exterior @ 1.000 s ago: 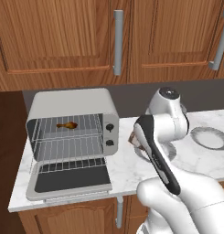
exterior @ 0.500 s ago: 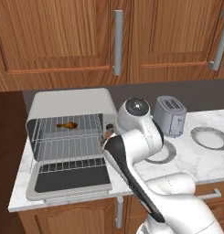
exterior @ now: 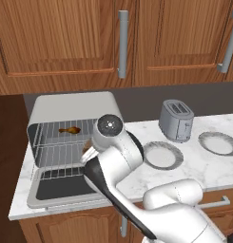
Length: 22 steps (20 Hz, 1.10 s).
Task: Open the toaster oven door. Place the bread on the bottom rack in the toaster oven and place the chicken drumstick on the top rack.
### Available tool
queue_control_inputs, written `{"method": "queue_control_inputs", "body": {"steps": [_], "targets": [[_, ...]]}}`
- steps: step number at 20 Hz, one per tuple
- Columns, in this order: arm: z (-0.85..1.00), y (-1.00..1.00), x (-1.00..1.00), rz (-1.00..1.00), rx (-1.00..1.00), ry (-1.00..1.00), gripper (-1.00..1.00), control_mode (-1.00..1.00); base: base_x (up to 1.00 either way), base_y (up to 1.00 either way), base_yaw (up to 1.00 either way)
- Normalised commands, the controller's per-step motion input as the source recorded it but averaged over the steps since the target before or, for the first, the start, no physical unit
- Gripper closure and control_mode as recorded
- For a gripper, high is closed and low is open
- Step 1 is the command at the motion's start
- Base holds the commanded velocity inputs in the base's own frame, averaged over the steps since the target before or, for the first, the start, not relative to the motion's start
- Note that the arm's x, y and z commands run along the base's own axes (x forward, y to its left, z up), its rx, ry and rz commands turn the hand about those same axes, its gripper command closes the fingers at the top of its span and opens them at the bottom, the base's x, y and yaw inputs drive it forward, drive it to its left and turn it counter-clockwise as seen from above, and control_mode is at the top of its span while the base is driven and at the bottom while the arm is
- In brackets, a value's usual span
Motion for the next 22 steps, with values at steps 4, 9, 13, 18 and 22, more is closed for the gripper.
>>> {"method": "queue_control_inputs", "body": {"steps": [4,9,13,18,22], "targets": [[-0.2,0.42,0.15,0.0,0.0,-0.01,1.0,-1.0,0.0,0.0,0.0],[-0.38,0.21,0.17,0.0,0.0,0.0,1.0,-1.0,0.0,0.0,0.0],[-0.35,0.11,0.19,0.0,0.0,0.0,1.0,-1.0,0.0,0.0,0.0],[-0.23,0.1,0.19,0.0,0.0,-0.02,1.0,-1.0,0.0,0.0,0.0],[-0.21,0.07,0.17,0.0,0.0,-0.02,1.0,-1.0,0.0,0.0,0.0]]}}
